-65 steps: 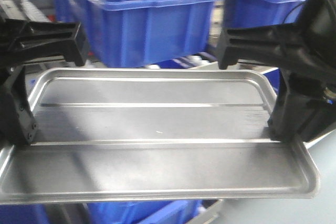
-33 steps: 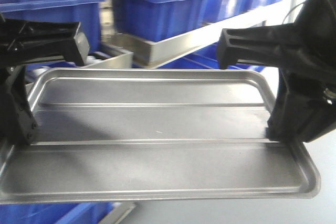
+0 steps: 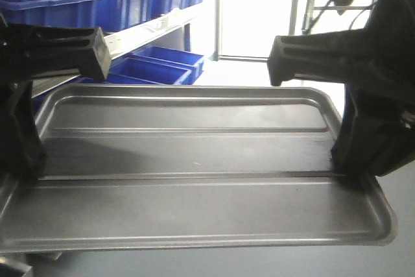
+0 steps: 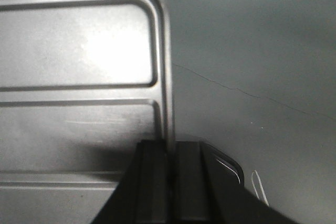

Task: Grab silver tray and place in blue box
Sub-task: 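Hold the tray with both grippers while the base turns toward the blue bins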

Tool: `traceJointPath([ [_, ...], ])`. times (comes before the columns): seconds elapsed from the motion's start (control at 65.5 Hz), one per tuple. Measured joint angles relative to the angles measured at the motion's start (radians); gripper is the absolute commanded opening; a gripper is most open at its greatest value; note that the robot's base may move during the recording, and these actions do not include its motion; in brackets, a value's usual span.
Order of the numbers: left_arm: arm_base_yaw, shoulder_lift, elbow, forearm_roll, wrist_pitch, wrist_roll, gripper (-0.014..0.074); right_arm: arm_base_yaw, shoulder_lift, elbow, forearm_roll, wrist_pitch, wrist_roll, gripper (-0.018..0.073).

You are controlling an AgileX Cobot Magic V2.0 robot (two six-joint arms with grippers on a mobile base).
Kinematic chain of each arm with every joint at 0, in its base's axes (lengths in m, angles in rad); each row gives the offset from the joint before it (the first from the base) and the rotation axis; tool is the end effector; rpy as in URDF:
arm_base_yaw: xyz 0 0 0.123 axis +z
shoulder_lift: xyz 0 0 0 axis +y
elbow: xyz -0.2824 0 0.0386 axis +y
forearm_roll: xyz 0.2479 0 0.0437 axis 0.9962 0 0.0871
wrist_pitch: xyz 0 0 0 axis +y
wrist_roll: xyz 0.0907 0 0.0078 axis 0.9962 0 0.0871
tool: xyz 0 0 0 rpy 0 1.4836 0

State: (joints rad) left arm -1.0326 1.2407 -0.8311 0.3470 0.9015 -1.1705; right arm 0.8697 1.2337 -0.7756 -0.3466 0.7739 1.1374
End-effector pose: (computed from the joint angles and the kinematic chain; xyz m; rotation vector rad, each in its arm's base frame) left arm 0.1346 -0.1781 0.2624 0.0419 2.7036 -0.2304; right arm 0.1608 0.1569 0.2524 0.0941 2.6555 0.2700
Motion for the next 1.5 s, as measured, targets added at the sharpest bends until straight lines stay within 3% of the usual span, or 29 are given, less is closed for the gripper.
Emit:
traceJointPath([
  [1.497, 0.0, 0.0, 0.0, 0.0, 0.0, 0.0, -0.0006, 0.0, 0.0, 0.0, 0.0, 0.002, 0.0, 0.0059],
])
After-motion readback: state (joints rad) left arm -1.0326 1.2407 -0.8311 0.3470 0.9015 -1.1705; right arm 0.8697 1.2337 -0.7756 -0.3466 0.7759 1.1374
